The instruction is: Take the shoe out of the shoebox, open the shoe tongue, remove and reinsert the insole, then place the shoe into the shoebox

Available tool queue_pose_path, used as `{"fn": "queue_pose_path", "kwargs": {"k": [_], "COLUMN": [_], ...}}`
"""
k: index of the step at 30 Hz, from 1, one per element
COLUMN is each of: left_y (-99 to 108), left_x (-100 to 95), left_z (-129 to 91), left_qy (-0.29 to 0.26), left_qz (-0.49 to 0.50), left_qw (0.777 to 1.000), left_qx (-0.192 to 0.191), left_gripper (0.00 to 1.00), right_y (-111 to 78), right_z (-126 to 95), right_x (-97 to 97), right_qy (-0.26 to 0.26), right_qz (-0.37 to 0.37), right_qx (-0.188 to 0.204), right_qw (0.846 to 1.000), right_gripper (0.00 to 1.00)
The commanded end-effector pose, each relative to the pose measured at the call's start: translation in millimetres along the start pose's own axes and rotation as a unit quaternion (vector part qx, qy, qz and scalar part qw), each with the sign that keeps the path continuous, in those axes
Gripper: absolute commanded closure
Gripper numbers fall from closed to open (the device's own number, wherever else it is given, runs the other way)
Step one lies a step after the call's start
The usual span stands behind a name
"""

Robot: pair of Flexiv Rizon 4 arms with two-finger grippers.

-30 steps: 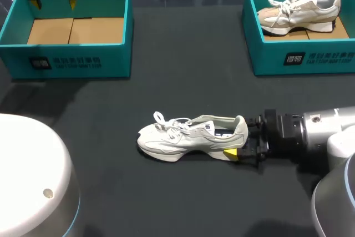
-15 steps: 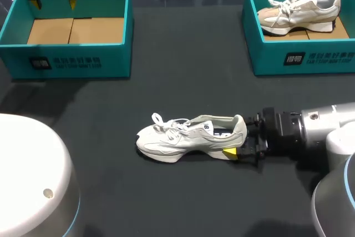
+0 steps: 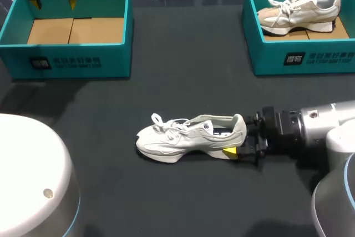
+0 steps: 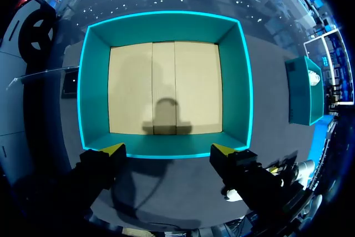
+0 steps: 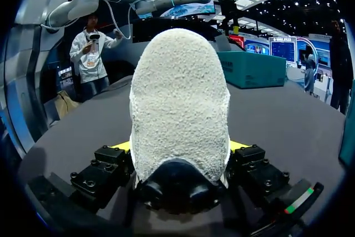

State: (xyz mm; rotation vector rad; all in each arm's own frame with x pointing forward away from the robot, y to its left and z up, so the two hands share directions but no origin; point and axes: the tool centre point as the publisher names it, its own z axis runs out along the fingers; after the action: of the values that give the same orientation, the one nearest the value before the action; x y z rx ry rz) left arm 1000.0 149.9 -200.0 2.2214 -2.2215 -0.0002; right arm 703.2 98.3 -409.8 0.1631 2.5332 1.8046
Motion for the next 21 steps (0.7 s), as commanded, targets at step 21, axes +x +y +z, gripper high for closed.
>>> {"fn": "queue_pose_path", "kwargs": {"k": [21], "left_y": [112.7], "left_x": [68.5], "left_z": [-0.1], "left_qy": [-0.001], "left_qz": [-0.027], "left_qw": [1.000], "left_qx": [0.004], "left_gripper": [0.00], "right_y": [0.9], "right_z": [1.8], "right_x": [0.0], "right_qy": [0.000], "right_qz": [0.000], "right_qx": [0.003], "right_qw": [1.000], "right_gripper": [1.00]}}
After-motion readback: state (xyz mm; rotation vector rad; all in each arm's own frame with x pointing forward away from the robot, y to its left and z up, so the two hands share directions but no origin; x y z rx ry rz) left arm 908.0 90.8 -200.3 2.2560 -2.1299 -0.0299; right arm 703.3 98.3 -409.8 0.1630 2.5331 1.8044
